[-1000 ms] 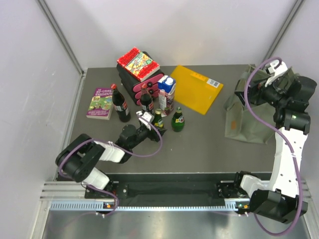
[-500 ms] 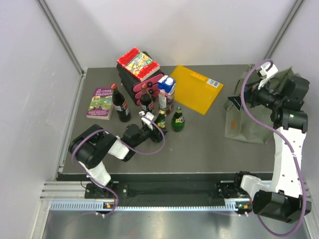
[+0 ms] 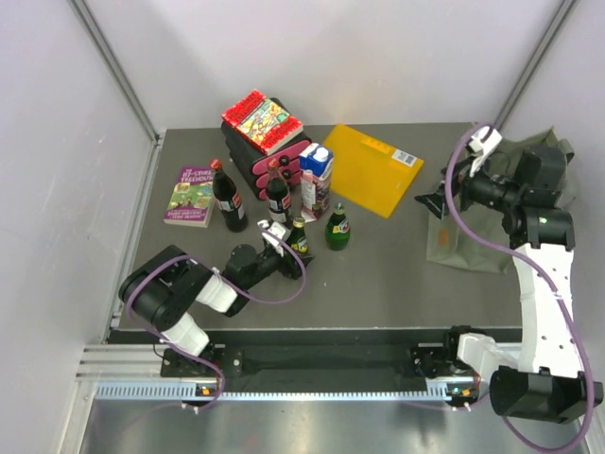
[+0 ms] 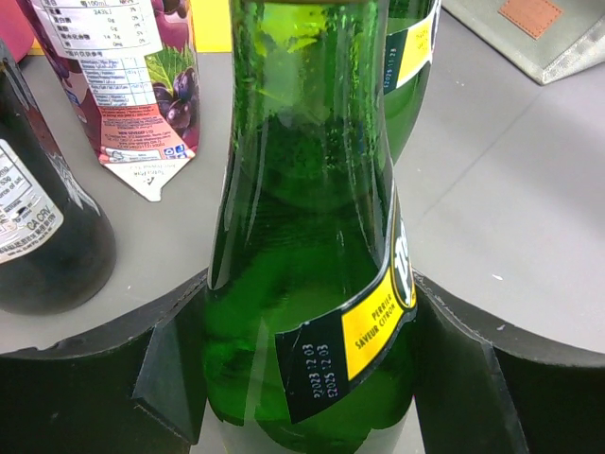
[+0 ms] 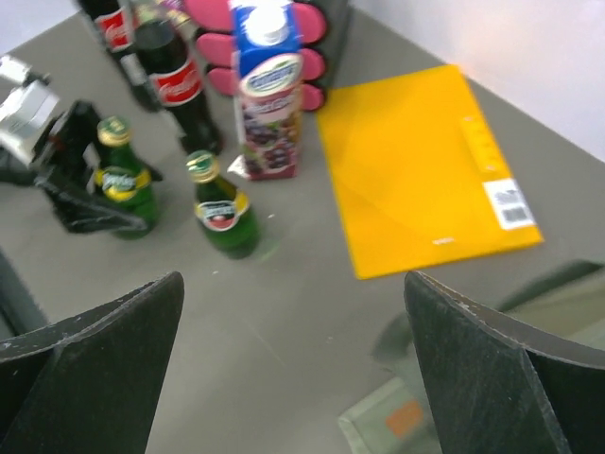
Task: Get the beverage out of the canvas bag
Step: Place the drink at the center of the board.
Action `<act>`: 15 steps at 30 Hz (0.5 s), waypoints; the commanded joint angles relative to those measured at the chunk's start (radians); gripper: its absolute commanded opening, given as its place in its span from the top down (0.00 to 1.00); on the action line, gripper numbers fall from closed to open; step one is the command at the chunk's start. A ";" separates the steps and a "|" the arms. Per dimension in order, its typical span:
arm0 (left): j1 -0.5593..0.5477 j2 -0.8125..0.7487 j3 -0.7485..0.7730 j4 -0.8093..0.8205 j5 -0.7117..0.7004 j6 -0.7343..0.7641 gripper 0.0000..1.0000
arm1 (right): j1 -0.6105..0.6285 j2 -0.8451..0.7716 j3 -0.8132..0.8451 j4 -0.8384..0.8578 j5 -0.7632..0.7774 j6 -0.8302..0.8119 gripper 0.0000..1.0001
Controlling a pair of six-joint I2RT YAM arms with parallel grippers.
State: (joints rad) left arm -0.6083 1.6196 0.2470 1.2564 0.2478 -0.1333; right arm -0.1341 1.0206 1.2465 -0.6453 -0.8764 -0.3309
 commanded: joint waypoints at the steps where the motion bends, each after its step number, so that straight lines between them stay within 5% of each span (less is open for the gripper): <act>1: 0.002 -0.035 -0.008 0.374 0.021 0.003 1.00 | 0.122 -0.001 0.007 -0.053 0.051 -0.063 0.00; 8: 0.002 -0.029 -0.008 0.373 0.024 0.006 1.00 | 0.440 0.053 -0.036 -0.042 0.171 -0.125 0.01; 15: 0.002 -0.027 -0.015 0.377 0.033 0.008 1.00 | 0.655 0.264 0.073 0.007 0.201 -0.111 0.13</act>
State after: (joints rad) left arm -0.6083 1.6184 0.2447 1.2572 0.2554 -0.1310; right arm 0.4152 1.1904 1.2308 -0.6945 -0.7055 -0.4370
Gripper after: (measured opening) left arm 0.745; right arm 0.881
